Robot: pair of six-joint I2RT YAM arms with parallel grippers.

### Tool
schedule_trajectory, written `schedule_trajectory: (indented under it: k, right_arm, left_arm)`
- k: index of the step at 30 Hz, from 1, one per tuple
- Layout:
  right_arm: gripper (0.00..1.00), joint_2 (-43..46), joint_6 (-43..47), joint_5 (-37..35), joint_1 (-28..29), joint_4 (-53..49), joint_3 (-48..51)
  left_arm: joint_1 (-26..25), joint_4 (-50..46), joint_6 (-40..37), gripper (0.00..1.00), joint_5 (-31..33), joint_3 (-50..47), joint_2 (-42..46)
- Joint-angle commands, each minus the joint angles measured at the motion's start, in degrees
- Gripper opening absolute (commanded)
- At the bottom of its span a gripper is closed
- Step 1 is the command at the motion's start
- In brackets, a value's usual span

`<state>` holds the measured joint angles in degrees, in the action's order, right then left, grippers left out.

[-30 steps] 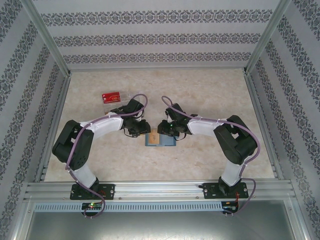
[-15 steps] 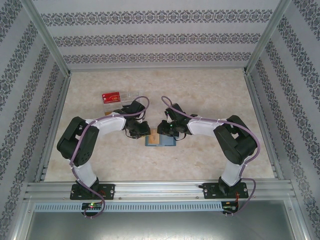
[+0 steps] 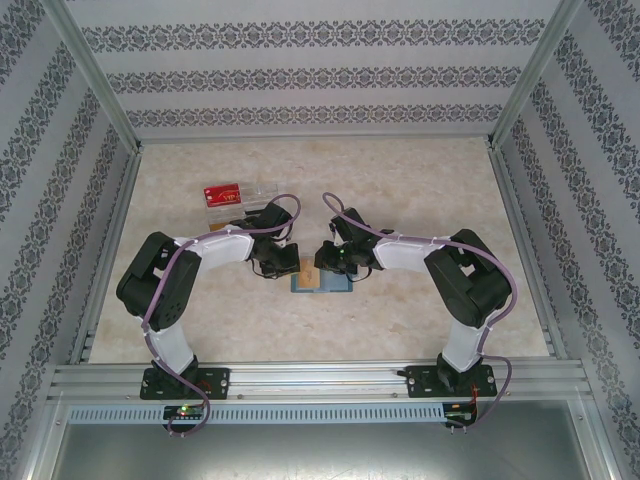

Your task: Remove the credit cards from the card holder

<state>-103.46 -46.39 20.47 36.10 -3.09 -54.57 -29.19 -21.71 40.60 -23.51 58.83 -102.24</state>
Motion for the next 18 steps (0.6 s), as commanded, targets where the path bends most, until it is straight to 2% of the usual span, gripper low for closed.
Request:
schedule_trajectory:
  k: [1,13,18]
  right_arm:
    - [0.19,-1.4,-0.7,0.2,-0.2,0.7,1.0]
    - [0.18,-2.7,-2.1,3.9,-0.3,4.1,1.6]
    - [0.12,-1.9,-2.8,5.0,-0.9,6.1,2.7]
  left_arm:
    - [-0.6,-1.3,-0.6,0.07,2.2,-0.6,-2.2]
    - [-0.5,-1.1,-1.0,0.06,1.5,-0.8,-3.6]
    - [-0.5,-1.3,-1.2,0.06,1.8,-0.9,-3.8]
